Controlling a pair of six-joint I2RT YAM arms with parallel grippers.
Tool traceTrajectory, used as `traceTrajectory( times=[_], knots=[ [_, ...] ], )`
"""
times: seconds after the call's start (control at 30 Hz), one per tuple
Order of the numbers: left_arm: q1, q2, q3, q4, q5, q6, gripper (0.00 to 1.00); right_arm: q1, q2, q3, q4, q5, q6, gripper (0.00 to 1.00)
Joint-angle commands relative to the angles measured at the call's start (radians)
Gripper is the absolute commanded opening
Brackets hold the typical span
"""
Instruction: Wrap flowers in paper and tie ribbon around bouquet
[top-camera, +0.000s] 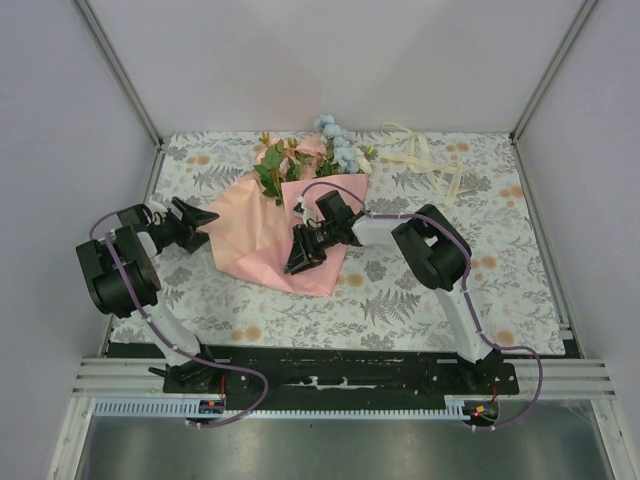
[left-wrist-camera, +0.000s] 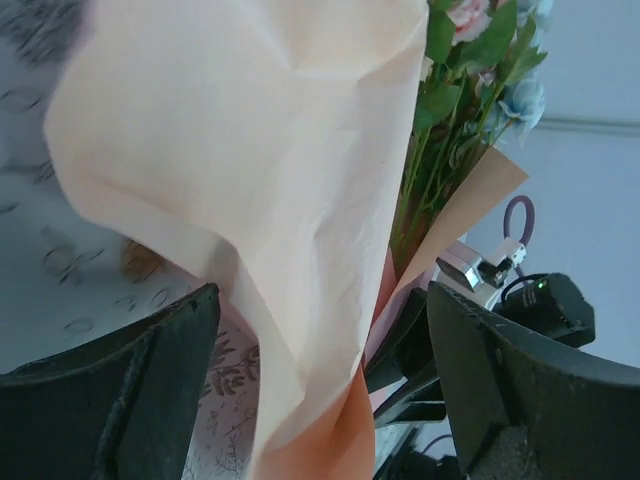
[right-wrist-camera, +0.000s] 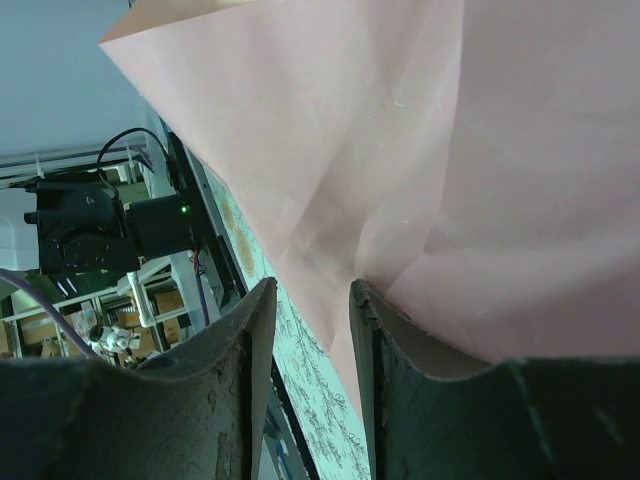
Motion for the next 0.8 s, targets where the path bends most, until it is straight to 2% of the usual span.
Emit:
traceTrajectory(
  times=[0.0,0.2,0.3,0.5,0.57,0.63,0.7,0.77],
  knots=[
    [0.046,-0.043,-0.141,0.174,0.023,-0.265,0.91,0.002,0.053,-0.006,-0.072,0.093,-0.032,0.44],
    [0.049,-0.125,-0.242,0.107,-0.02,-0.256,0.91,0.002,0.056,-0.001,-0.07,0.094,-0.034,0.44],
    [0.051,-0.135,-0.235,0.136,-0.026,-0.241,0.85,0.003,0.054,-0.002,-0.072,0.099,-0.032,0.44],
    [0.032,-0.227,-0.101,0.022,-0.052,-0.103,0.51,0.003,0.044,-0.004,-0.084,0.128,-0.048,0.43],
    [0.011,-0.253,-0.084,-0.011,-0.046,-0.084,0.3,0.006,0.044,0.004,-0.095,0.14,-0.06,0.41],
    [-0.02,-0.27,-0.087,-0.012,-0.039,-0.092,0.15,0.011,0.05,0.017,-0.116,0.153,-0.077,0.4],
    [-0.064,-0.27,-0.084,-0.013,-0.038,-0.094,0.04,0.017,0.053,0.028,-0.141,0.166,-0.091,0.39],
    [-0.107,-0.269,-0.071,-0.012,-0.038,-0.089,0.02,0.021,0.053,0.034,-0.158,0.179,-0.107,0.37]
  ],
)
